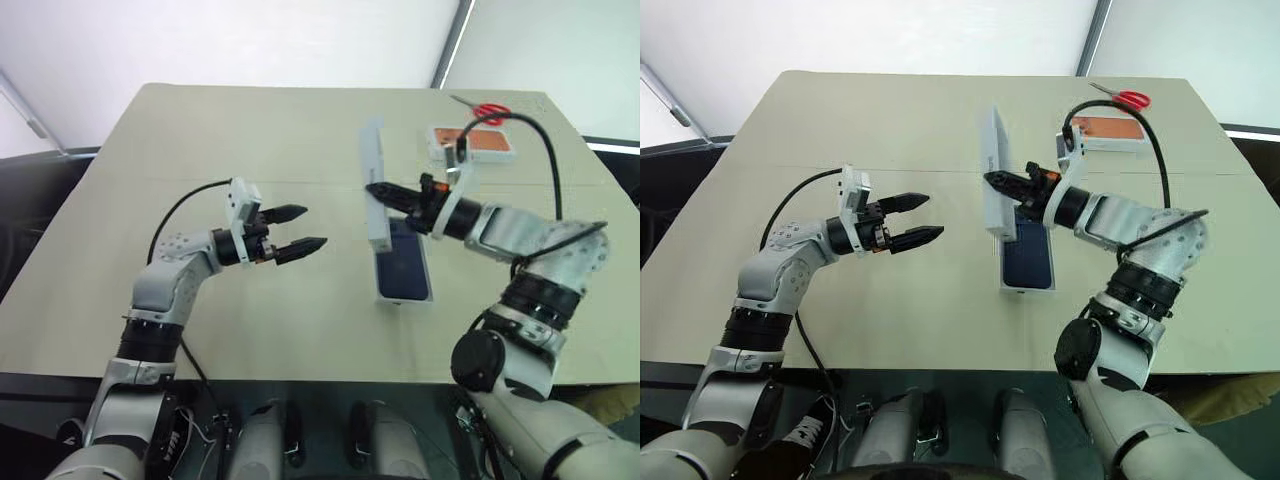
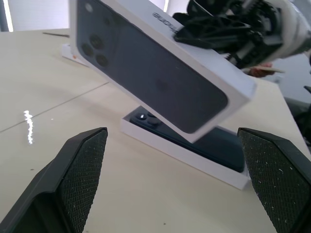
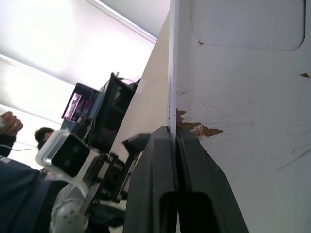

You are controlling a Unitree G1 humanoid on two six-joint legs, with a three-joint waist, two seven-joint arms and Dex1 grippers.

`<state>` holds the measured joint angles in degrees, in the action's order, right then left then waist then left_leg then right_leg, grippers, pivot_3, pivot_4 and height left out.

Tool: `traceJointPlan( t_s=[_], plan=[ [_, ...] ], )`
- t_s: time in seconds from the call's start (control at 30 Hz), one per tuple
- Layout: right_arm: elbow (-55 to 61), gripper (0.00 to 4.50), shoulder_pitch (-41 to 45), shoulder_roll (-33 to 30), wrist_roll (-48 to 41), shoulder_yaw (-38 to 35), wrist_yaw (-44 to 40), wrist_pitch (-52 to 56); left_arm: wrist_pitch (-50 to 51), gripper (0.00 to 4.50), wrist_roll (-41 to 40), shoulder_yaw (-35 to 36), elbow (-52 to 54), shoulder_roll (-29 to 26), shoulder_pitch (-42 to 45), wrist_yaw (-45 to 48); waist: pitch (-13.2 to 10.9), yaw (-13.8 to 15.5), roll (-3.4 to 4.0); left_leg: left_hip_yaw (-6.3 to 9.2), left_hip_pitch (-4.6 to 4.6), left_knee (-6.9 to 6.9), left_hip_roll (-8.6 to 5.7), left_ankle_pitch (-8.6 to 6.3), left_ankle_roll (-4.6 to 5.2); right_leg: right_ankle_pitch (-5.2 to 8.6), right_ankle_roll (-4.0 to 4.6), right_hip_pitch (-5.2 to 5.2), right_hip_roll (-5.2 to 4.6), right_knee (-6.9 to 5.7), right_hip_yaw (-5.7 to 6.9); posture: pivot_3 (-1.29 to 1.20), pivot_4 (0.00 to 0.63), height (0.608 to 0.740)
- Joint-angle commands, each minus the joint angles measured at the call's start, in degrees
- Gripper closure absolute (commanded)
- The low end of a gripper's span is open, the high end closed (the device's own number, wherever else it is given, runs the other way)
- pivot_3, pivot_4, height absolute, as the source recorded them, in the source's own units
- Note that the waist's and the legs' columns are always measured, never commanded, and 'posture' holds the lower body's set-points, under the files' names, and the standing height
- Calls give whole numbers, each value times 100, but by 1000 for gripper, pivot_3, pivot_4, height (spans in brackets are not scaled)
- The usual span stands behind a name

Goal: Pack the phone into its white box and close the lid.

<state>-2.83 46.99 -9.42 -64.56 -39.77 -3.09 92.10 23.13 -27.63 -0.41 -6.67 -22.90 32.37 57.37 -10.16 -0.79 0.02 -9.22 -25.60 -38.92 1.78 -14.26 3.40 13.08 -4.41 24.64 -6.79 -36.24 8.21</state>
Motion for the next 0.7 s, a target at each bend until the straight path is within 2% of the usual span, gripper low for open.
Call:
traceJointPlan(
  t_s=[0.03,0.13,0.23,0.27,0.33,0.57,0.67,0.7],
  plan=[
    [96,4459,-333,239,-1430,38,855,40,-138,0,7,184,67,93,64,-266,0,-15,0,0,1,0,0,0,0,0,0,-1,0,0,-1,0,150,738],
    [232,4459,-1046,299,-2701,562,1749,-247,-139,0,-3,230,62,148,36,-442,-1,-17,2,3,2,3,4,0,0,0,0,-1,2,1,-2,0,150,738],
    [378,4459,-1462,-57,-4183,1393,2786,-1231,-51,0,-39,223,60,156,24,-495,-2,-28,5,0,1,4,2,0,0,0,0,1,1,1,-3,0,150,738],
    [415,4491,-1583,-212,-4559,1654,3059,-1535,0,245,-83,217,52,160,31,-451,-2,-26,4,-1,2,4,1,0,0,0,0,0,1,1,-4,0,150,738],
    [463,4500,-1790,-464,-4756,1924,3312,-1932,68,732,-117,199,8,224,35,-467,-2,-10,4,0,3,4,1,-1,1,0,0,-1,2,2,-3,0,150,738],
    [464,4500,-2082,-841,-4844,2332,3345,-2656,-102,4365,186,-282,15,748,-205,-648,-2,5,3,-2,4,4,1,-4,8,1,-2,-4,3,6,-5,0,150,738],
    [515,3600,-2130,-873,-4844,2408,3286,-2760,3,4500,207,-426,36,990,-201,-729,-2,10,2,-2,3,2,2,-6,10,1,-2,-5,3,6,-5,0,150,738],
    [507,3140,-2144,-825,-4844,2382,3312,-2807,-11,4500,265,-475,-13,1055,-182,-772,-2,8,3,-1,2,2,2,-6,11,1,-2,-4,3,6,-5,0,150,738]
  ],
)
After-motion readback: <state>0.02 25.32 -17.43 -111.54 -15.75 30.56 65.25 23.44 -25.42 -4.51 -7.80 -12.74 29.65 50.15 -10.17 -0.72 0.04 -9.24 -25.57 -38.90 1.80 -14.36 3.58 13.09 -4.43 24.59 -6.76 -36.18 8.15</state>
